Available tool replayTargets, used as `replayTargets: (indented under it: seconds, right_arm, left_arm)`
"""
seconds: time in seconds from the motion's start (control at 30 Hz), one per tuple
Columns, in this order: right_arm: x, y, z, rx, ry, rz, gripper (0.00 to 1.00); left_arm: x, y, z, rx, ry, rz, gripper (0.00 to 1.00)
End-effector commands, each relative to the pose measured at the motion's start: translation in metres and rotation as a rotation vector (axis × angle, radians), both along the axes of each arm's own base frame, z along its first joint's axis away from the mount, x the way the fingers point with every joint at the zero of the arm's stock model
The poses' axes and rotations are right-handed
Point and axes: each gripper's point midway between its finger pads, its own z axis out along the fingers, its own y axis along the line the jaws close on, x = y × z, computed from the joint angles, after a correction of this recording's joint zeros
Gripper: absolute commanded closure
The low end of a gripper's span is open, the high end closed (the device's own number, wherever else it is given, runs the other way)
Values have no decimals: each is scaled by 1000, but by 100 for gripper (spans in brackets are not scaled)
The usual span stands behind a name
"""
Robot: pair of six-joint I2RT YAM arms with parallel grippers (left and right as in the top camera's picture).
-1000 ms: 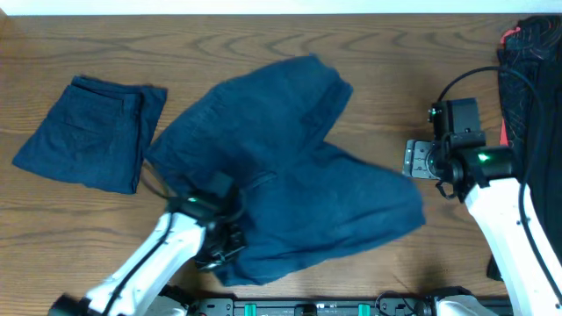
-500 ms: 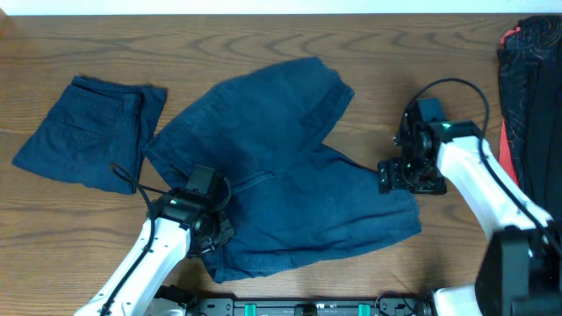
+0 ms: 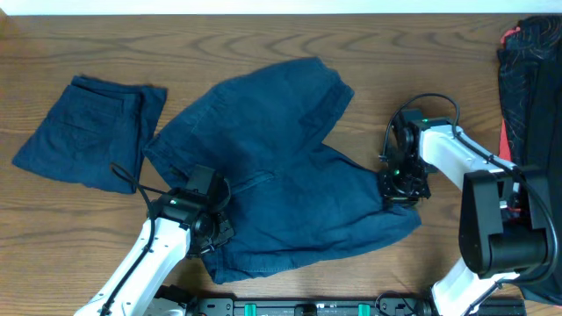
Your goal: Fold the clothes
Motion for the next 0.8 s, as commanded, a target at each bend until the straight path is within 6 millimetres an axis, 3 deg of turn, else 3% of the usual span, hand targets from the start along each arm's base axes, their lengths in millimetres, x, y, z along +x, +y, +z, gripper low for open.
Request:
replayTargets:
  seconds: [0.0,0.1,0.3,0.53,0.77]
  right_arm:
    - [0,-2,-11,11,12,-12,99]
    - [13,-27,-12,-110,-35,-115,99]
    - [26,-68,0,-191,-91,-298,99]
    - [13,-118,21,-328,-93,-454,99]
    - [-12,-120,35,-344,-14,-466,99]
  left_arm:
    - [6,1,1,5,-28,-9,94]
    - [19,-3,2,-7,-85,-64,94]
    - [49,-14,4,-44,-197,-79,94]
    - [64,-39,9,-166,-250,-122,94]
    - [54,-48,7,-169,-229,-190,94]
